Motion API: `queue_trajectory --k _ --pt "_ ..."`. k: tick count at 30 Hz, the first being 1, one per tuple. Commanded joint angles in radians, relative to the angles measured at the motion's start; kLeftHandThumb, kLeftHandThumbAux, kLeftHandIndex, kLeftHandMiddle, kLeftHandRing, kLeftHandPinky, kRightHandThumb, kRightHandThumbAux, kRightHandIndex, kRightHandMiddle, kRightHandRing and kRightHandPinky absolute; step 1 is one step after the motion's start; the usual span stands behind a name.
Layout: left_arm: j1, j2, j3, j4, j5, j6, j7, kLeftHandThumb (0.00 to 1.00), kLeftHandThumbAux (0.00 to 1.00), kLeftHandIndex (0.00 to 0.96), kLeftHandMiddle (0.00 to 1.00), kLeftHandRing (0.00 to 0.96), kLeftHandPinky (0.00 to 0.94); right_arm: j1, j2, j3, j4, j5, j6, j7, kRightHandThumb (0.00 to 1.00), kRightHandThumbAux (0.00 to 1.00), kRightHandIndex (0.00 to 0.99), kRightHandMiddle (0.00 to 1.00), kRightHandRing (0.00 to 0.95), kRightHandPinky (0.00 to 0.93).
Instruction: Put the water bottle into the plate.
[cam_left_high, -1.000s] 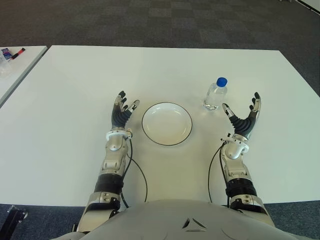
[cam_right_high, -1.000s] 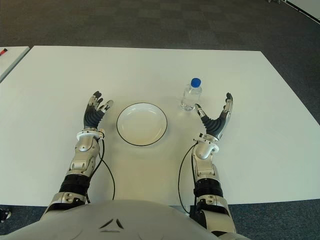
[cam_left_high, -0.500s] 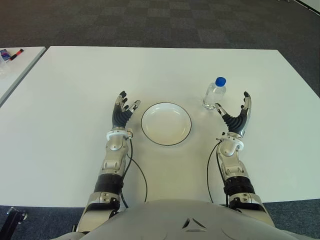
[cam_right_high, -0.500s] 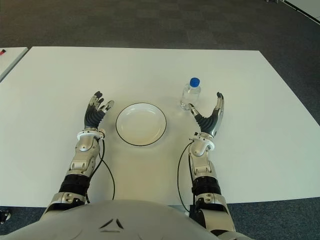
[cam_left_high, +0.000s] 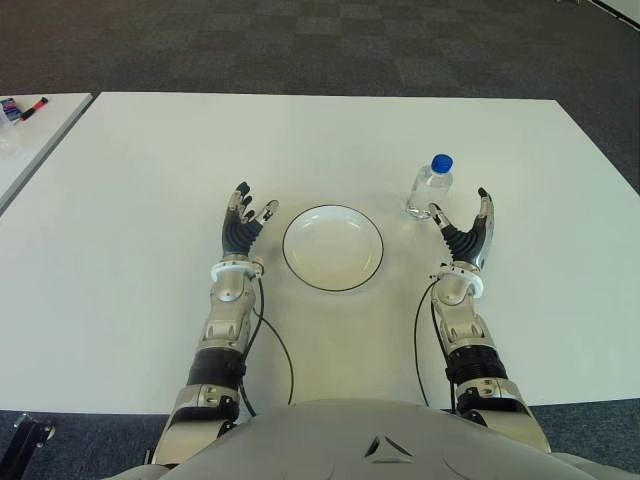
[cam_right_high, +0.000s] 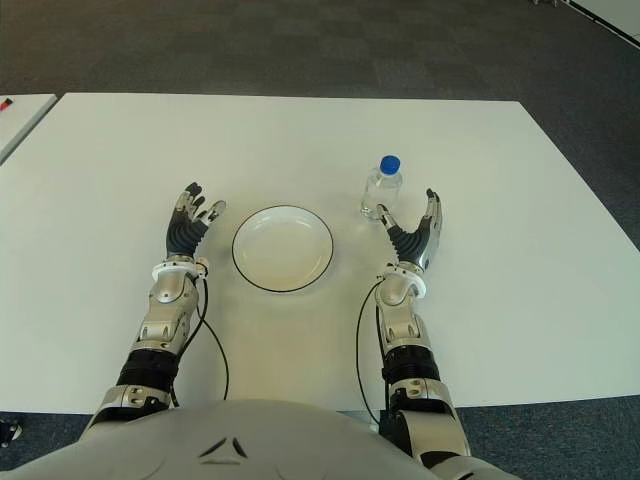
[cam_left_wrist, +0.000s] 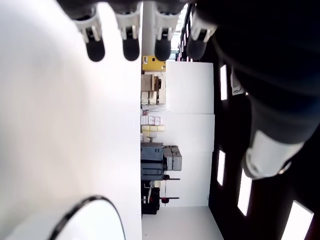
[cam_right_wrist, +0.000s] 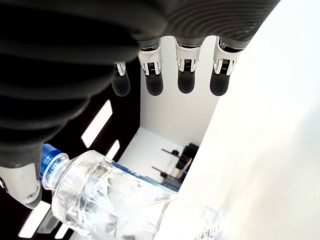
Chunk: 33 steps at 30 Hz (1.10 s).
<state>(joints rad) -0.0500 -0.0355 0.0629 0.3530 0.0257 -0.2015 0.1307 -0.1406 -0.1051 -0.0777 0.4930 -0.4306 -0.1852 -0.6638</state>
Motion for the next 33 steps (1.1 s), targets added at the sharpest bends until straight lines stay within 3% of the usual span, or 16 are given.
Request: queue_trajectory --k 1,33 --pt "0.013 0.003 -0.003 -0.003 0.012 0.012 0.008 0.146 0.637 0.05 0.026 0.009 0.026 -0.026 -0.009 0.021 0.046 -0.012 0.03 -0.008 0.331 0.511 0.021 0.034 0.045 0.084" --pt "0.003 -0.02 0.024 0.022 -0.052 -0.013 -0.011 0.203 0.677 0.068 0.057 0.036 0.079 -0.06 -0.046 0.108 0.165 -0.005 -0.006 -0.021 0.349 0.542 0.019 0.034 0.041 0.081"
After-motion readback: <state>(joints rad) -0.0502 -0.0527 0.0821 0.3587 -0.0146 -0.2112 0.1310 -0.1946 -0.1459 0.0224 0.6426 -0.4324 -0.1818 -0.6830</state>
